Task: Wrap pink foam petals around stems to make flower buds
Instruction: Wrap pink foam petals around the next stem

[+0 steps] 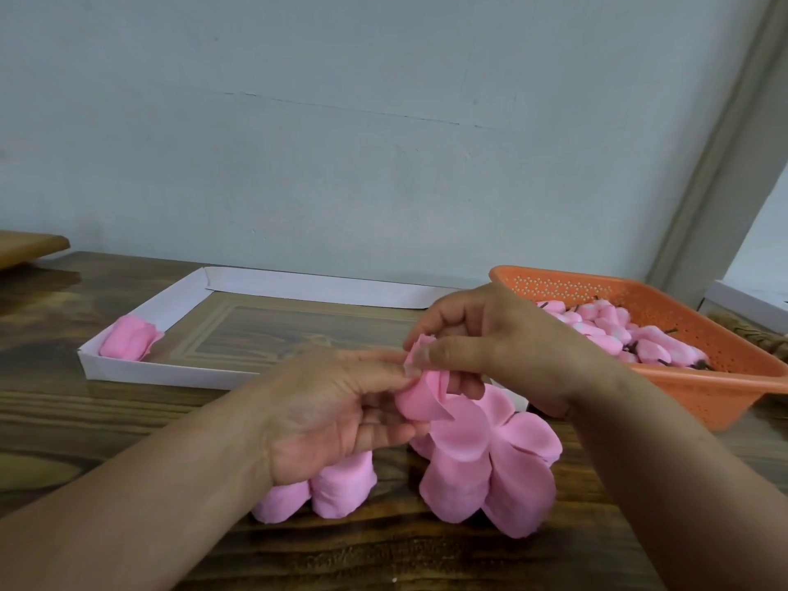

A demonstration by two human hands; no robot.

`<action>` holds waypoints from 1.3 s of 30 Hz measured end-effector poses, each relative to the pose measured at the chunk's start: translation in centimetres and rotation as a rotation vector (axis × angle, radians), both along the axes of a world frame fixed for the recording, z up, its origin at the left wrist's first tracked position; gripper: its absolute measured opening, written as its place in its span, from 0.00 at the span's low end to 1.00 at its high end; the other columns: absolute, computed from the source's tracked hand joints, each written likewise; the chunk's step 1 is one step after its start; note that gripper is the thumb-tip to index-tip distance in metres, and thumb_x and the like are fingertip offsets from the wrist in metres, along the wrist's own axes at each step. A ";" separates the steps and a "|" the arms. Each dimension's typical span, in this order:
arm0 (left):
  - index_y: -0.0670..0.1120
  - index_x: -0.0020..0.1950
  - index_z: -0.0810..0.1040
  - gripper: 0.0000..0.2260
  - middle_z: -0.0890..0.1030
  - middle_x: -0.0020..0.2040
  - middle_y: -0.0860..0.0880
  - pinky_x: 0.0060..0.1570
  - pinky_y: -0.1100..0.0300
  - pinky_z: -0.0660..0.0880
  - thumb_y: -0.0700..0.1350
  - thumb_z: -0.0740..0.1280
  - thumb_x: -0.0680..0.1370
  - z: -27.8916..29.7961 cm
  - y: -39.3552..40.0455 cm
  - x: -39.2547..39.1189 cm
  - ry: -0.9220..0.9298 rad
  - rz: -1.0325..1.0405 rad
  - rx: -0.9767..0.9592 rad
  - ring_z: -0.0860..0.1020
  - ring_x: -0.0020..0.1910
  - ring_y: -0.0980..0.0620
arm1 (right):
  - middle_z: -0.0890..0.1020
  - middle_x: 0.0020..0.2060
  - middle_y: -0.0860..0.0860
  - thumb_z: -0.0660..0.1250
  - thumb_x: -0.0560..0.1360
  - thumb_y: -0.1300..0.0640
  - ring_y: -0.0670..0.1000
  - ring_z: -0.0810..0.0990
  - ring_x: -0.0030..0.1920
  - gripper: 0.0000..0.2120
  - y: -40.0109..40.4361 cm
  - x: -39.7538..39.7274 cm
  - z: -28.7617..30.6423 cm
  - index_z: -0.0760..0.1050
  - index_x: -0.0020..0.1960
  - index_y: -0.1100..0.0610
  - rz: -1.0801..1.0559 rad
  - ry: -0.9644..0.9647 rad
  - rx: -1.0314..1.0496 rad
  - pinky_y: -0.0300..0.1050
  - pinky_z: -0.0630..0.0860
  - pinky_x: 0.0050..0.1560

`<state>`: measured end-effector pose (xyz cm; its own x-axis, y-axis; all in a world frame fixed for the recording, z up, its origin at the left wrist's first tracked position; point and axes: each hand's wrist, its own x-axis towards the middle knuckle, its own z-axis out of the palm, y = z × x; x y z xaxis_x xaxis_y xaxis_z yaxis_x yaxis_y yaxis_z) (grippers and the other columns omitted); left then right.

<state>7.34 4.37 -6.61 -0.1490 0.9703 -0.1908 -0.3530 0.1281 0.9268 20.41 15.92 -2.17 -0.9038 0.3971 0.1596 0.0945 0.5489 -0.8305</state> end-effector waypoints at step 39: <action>0.49 0.39 0.79 0.13 0.83 0.46 0.47 0.42 0.61 0.78 0.32 0.64 0.77 -0.9 -0.5 2.0 0.484 -0.001 0.256 0.84 0.44 0.47 | 0.76 0.20 0.54 0.65 0.70 0.71 0.47 0.69 0.16 0.06 0.9 -0.2 -0.3 0.76 0.36 0.65 -0.174 -0.071 -0.075 0.33 0.65 0.20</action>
<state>9.37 3.87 -7.51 -0.1604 0.9769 0.1415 0.1212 -0.1228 0.9850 20.20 16.80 -2.50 -0.8286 0.5564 0.0619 0.2421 0.4557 -0.8566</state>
